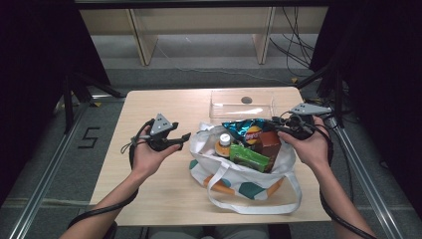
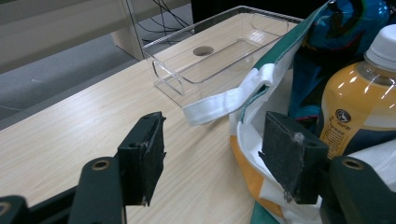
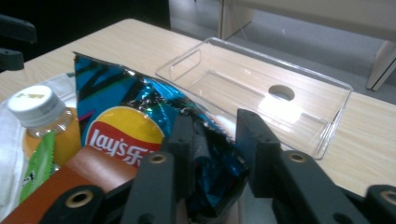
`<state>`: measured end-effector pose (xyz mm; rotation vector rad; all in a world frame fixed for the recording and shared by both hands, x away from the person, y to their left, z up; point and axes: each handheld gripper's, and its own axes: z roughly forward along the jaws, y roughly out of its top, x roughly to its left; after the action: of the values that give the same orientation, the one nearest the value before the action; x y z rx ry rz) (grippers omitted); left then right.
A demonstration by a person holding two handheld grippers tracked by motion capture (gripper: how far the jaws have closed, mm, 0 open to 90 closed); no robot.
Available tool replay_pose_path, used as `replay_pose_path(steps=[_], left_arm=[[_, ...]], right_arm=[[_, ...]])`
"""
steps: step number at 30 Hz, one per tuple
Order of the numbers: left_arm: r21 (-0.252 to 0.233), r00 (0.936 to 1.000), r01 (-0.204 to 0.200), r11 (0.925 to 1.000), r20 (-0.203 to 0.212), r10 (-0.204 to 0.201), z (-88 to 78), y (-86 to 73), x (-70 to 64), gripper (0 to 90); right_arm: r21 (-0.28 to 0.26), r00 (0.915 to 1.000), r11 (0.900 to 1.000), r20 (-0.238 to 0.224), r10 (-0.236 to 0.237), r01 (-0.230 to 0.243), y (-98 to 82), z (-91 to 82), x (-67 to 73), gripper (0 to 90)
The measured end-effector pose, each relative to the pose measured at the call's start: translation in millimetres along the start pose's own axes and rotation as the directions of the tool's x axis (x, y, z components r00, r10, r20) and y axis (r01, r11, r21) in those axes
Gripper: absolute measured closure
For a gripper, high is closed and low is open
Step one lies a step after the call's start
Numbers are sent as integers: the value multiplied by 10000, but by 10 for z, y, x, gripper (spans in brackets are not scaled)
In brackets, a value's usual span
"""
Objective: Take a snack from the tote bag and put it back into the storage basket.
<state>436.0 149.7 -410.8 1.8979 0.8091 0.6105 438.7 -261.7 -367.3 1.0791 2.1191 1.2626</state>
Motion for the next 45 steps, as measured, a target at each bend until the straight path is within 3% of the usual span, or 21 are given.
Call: replay_pose_path(steps=[2, 4, 5, 7, 8, 10, 12, 13, 14, 18, 20, 22, 24, 27, 29, 30, 32, 36, 41, 42, 45], left_arm=[[-27, 10000, 21, 10000, -15, -21, 2, 0, 3, 385], [-30, 10000, 25, 10000, -33, -25, 2, -1, 9, 384], [-24, 10000, 22, 10000, -41, -22, 2, -2, 11, 384], [-16, 10000, 23, 10000, -45, -23, 2, -4, 12, 384], [-18, 10000, 31, 10000, -51, -31, 2, -5, 11, 384], [2, 10000, 13, 10000, -36, -13, 5, -6, 9, 384], [13, 10000, 16, 10000, -19, -16, 7, -8, 6, 384], [14, 10000, 21, 10000, -11, -21, 8, -9, 3, 384], [9, 10000, 26, 10000, -13, -26, 9, -9, 2, 384], [-6, 10000, 27, 10000, 37, -27, 15, -17, 1, 384], [33, 10000, 62, 10000, -13, -61, 18, -24, 1, 384], [48, 10000, 92, 9999, 12, -92, 27, -37, 5, 385], [90, 9999, 106, 9999, -26, -106, 25, -43, 4, 385], [45, 9999, 114, 9999, -16, -114, 25, -46, 12, 385], [32, 9999, 107, 9999, -15, -107, 24, -45, 17, 385], [57, 9999, 128, 9999, -62, -128, 20, -45, 14, 384], [48, 9999, 143, 9999, -67, -143, 18, -47, 15, 384], [49, 9998, 219, 9997, -26, -219, 25, -54, 19, 384], [63, 9998, 194, 9998, -51, -194, 23, -55, 20, 384], [62, 9998, 206, 9998, -47, -206, 25, -56, 20, 384], [65, 9997, 229, 9997, -30, -229, 29, -58, 20, 383]], right_arm=[[-56, 9999, 9999, -39, 142, -143, -2, 29, -5, 723], [34, 9996, 9996, -52, -271, 271, 4, 38, -30, 758], [152, 9998, 9998, -156, 106, -104, 0, 40, -1, 777], [288, 9996, 9994, -221, -184, 190, -6, 51, -18, 818], [97, 9993, 9993, -117, -353, 354, -12, 61, -25, 832], [89, 9991, 9992, -129, -401, 402, -14, 65, -17, 861], [285, 9991, 9989, -242, -359, 366, -17, 60, -17, 875], [303, 9996, 9995, -266, -81, 89, -28, 63, 1, 878], [18, 9998, 10000, -202, 38, -37, -45, 87, 1, 883], [-21, 9997, 9997, -120, -232, 231, -48, 83, -30, 888], [107, 9998, 9999, -188, 5, -3, -51, 70, -2, 896], [-112, 9998, 9998, -100, -153, 152, -58, 79, -9, 900], [-126, 9998, 9999, -158, 102, -104, -56, 57, 3, 900], [-535, 9999, 9985, 37, 123, -121, -61, 51, 21, 900], [-713, 9999, 9974, 132, -108, 117, -53, 45, 18, 900], [-564, 10000, 9984, 34, -22, 24, -45, 25, 30, 900], [-764, 10000, 9970, 21, 81, -79, -30, 9, 48, 900], [-1144, 9994, 9930, 224, -257, 281, 5, -20, 66, 900], [-1326, 9991, 9905, 257, -324, 356, 27, -39, 106, 900], [-1468, 9995, 9891, 309, -37, 82, 27, -41, 138, 900], [-1619, 9993, 9863, 275, -272, 313, 48, -60, 146, 900]])
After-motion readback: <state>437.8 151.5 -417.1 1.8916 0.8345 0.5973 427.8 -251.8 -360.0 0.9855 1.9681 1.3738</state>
